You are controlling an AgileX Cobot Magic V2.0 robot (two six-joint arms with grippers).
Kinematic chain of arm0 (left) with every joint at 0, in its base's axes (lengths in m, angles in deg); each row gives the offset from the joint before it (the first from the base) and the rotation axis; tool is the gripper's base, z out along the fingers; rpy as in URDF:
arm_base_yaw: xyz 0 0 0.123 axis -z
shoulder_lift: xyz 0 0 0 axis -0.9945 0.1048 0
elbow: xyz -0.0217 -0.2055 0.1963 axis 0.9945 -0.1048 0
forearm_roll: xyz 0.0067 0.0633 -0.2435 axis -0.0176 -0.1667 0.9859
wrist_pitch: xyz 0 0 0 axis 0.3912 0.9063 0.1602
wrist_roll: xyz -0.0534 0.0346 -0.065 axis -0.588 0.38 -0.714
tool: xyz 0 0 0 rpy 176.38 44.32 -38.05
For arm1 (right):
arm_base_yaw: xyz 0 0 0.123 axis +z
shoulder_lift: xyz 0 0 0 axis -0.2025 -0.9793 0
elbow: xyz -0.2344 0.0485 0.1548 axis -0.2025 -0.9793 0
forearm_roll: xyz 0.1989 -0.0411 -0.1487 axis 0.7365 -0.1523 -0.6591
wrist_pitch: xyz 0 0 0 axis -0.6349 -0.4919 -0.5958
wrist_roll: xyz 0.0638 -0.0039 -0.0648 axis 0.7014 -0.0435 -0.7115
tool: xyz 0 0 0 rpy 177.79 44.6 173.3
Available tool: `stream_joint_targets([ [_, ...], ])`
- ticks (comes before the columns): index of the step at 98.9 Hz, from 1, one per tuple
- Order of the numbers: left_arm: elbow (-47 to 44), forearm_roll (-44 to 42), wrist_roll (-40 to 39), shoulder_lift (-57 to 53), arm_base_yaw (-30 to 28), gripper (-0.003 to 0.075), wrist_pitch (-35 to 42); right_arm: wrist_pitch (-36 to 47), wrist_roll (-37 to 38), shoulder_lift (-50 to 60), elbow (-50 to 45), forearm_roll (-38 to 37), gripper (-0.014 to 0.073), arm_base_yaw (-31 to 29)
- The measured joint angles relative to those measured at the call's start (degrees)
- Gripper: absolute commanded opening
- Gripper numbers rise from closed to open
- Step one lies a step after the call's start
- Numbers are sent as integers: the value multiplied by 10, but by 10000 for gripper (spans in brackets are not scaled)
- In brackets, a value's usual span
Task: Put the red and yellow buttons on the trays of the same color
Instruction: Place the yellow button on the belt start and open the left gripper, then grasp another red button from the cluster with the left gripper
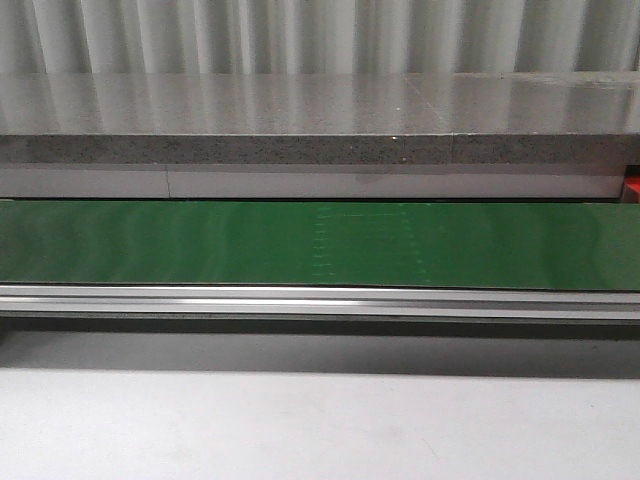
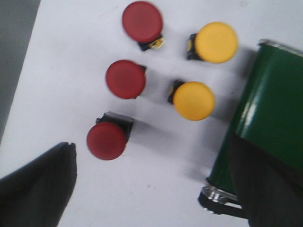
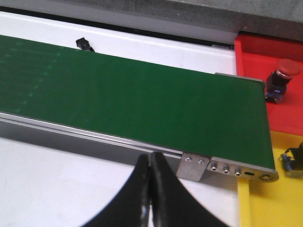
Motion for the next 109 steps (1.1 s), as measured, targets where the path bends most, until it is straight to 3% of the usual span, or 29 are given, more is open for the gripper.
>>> stream_joint_targets([
  [30,-54,-2,27,50,-89,581,1,1,0,0,0,0,-67,0],
  [109,-54,54,99,174,-93,571,66,1,0,0,0,0,-67,0],
])
